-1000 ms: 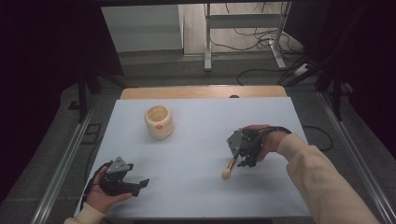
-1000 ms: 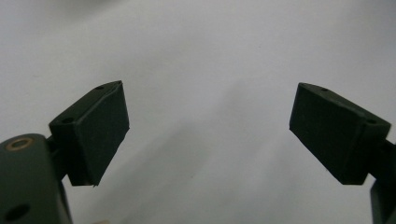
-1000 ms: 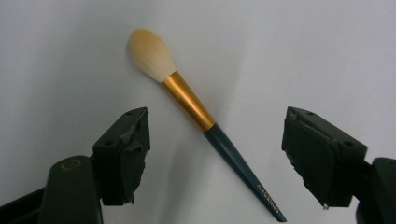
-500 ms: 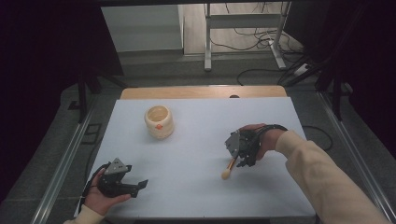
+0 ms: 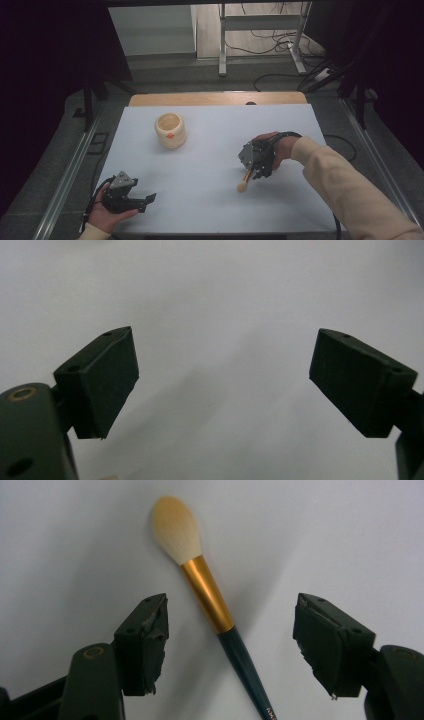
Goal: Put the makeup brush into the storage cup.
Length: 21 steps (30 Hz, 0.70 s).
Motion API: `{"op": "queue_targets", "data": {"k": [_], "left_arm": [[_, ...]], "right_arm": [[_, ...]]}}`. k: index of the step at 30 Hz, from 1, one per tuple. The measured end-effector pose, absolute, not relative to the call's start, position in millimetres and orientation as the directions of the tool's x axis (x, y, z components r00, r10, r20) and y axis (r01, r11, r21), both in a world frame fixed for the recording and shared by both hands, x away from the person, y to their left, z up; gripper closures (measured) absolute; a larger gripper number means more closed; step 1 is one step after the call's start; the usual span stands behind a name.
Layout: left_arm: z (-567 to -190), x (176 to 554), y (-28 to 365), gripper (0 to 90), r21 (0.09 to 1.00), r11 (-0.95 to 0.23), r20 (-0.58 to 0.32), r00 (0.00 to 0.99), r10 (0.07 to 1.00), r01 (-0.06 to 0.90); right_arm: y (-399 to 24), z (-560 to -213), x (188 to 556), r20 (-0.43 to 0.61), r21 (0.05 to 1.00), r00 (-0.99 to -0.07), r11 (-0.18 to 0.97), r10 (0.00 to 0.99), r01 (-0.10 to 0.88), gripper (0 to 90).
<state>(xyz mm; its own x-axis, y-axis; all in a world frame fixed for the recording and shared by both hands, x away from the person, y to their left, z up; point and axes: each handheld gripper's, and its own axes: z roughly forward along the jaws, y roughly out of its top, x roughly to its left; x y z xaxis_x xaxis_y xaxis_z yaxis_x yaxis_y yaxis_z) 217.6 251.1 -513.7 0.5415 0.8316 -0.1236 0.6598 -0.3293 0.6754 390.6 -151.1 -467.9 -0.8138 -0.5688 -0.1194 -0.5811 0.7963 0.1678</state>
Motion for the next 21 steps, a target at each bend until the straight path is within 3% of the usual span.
{"op": "queue_targets", "data": {"k": [4,15,21], "left_arm": [[-514,218,251,13.3,0.675,-0.334,-0.122,0.546,0.829,0.658],[-513,219,252,13.3,0.677,-0.334,-0.121,0.547,0.829,0.656],[-513,218,252,13.3,0.676,-0.333,-0.122,0.546,0.829,0.657]], "right_arm": [[-151,-473,392,-0.109,0.152,-0.809,0.794,-0.578,-0.588,36.9],[-147,-485,394,-0.079,0.125,-0.801,0.791,-0.594,-0.599,38.3],[-146,-490,397,-0.067,0.121,-0.799,0.79,-0.598,-0.601,43.7]]}}
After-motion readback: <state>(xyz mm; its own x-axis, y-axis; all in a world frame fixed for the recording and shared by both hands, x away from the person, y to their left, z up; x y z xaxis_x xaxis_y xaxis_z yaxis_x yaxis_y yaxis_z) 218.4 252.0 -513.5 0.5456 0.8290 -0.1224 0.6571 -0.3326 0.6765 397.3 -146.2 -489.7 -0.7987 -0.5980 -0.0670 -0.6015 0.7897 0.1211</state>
